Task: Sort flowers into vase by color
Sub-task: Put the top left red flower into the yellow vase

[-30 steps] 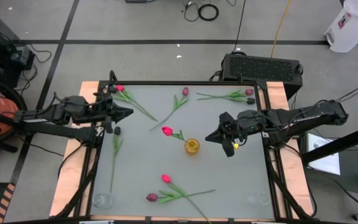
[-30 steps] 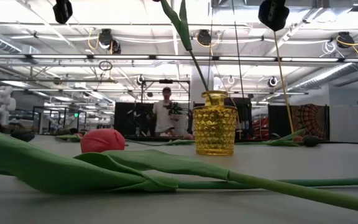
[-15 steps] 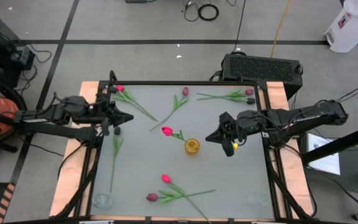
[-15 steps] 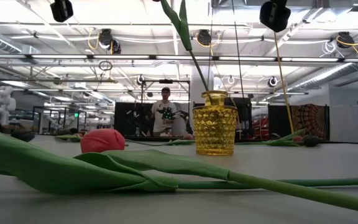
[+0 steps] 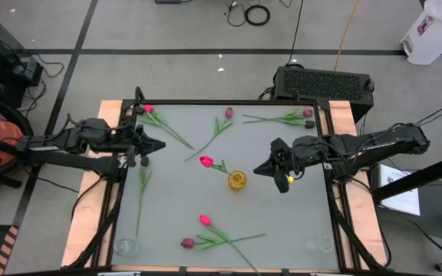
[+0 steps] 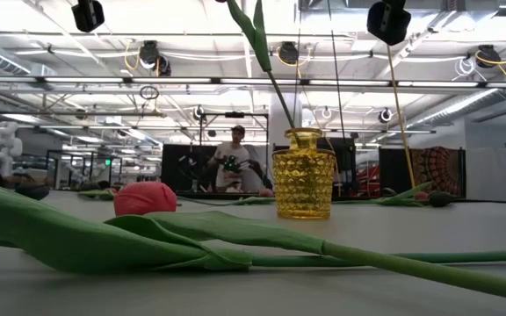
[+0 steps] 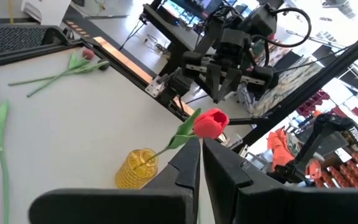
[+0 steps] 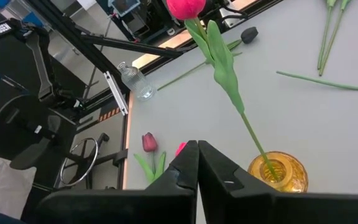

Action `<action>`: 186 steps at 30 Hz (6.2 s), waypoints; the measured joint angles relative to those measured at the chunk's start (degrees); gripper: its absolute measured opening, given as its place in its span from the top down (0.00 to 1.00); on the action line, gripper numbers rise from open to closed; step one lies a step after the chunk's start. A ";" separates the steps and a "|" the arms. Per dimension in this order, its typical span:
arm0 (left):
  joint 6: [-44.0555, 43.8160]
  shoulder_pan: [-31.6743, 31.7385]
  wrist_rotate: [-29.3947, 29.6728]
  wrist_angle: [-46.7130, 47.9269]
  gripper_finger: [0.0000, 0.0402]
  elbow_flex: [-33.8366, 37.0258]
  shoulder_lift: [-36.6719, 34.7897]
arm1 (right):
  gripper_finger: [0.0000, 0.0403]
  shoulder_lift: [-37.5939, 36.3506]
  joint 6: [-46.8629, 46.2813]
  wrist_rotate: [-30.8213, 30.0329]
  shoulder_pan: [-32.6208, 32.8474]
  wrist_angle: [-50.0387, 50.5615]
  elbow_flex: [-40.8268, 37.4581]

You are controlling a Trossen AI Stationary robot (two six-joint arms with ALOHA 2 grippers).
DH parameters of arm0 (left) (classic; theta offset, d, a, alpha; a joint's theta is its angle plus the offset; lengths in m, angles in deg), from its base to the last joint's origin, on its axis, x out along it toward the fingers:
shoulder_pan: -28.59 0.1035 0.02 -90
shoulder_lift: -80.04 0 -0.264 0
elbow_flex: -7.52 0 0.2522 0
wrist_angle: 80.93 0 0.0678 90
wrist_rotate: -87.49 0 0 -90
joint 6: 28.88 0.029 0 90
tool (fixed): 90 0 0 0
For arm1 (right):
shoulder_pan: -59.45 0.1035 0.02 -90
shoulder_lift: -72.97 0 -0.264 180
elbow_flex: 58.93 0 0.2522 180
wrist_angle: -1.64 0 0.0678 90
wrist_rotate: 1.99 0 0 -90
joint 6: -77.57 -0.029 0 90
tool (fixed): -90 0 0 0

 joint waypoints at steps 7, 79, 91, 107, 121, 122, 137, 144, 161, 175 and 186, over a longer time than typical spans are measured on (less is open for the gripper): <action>0.02 0.00 0.00 0.00 0.93 0.00 0.00 | 1.00 0.00 0.02 0.02 0.00 0.00 0.00; 9.05 30.73 -17.01 11.10 0.75 -0.02 42.63 | 1.00 0.00 2.10 0.00 0.00 -0.04 0.00; 7.94 27.94 -19.94 11.01 0.75 -0.02 44.40 | 1.00 0.00 2.10 -0.04 0.00 -0.02 0.00; 7.32 27.67 -23.28 3.12 0.75 -0.02 54.12 | 1.00 0.00 0.69 -0.05 -0.02 -0.15 -0.02; 6.01 27.74 -23.67 -2.07 0.75 -0.02 56.46 | 1.00 0.00 0.57 -0.04 -0.02 -1.86 -0.02; 6.01 27.78 -23.42 -2.28 0.75 -0.02 56.46 | 1.00 0.00 0.55 -0.05 -0.01 -1.83 -0.02; 4.07 27.85 -21.30 -7.41 0.75 -0.67 60.86 | 1.00 0.00 -0.05 -0.02 0.00 -1.82 -0.02; 4.50 28.29 -21.06 -7.48 0.75 -2.36 60.87 | 1.00 0.00 -0.28 -0.02 0.02 -1.79 -0.02; 1.60 27.17 -21.41 -6.21 0.75 -2.38 60.87 | 1.00 0.00 -0.09 -0.02 0.02 -1.79 -0.02; 2.03 25.97 -20.00 -2.90 0.75 -2.38 60.87 | 1.00 0.00 0.08 -0.02 0.03 -1.78 -0.02; 3.72 26.54 -19.78 -2.97 0.75 -2.38 60.87 | 1.00 0.00 -0.02 0.00 0.03 -1.77 -0.02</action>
